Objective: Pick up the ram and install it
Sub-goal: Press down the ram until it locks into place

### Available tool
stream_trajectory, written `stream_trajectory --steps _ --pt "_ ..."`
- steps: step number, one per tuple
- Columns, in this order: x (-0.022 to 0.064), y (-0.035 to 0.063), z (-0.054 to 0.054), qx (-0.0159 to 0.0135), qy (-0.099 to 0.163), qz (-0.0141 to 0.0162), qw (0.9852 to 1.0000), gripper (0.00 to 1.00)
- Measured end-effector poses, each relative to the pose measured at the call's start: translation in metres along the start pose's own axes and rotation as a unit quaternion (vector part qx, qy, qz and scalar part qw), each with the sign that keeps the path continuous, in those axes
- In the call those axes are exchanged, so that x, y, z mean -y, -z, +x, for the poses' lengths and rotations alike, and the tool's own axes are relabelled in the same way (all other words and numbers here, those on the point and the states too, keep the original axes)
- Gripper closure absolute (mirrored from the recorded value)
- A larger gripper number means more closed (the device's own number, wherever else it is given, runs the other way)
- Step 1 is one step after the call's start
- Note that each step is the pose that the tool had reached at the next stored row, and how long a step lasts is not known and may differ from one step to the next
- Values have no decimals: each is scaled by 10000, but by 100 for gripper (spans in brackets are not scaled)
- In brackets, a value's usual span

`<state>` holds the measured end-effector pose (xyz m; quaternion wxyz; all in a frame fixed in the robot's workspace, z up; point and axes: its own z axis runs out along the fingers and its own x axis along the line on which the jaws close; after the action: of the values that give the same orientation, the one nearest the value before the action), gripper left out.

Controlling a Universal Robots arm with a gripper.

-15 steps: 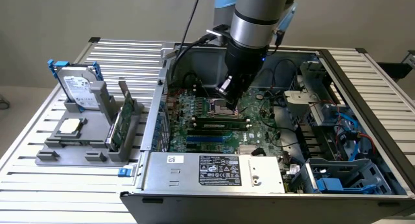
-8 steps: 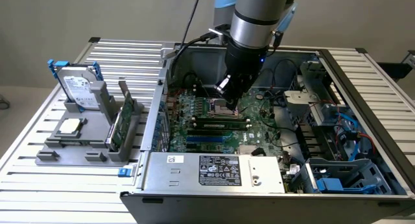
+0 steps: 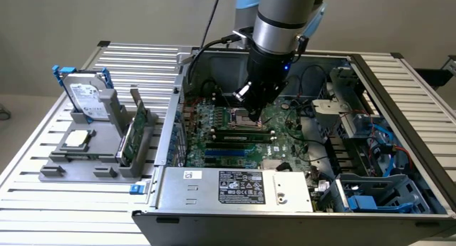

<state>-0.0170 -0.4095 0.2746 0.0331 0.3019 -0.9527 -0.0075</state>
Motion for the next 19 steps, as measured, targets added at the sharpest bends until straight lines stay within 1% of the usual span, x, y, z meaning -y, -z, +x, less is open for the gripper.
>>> stream_trajectory --steps 2,5,8,10,13,15,19 --pt "0 -4 0 1 -145 -1 9999 89" --pt "0 -12 -1 3 -365 -3 9993 89" --pt "1 -19 -1 5 -589 -5 9983 89" --pt "1 -23 -1 7 -736 -7 9973 89" --pt "1 -30 -2 9 -960 -11 9954 89" --pt "1 -35 -2 11 -1113 -16 9938 89" --pt "1 -43 -3 18 -1432 -31 9897 89"
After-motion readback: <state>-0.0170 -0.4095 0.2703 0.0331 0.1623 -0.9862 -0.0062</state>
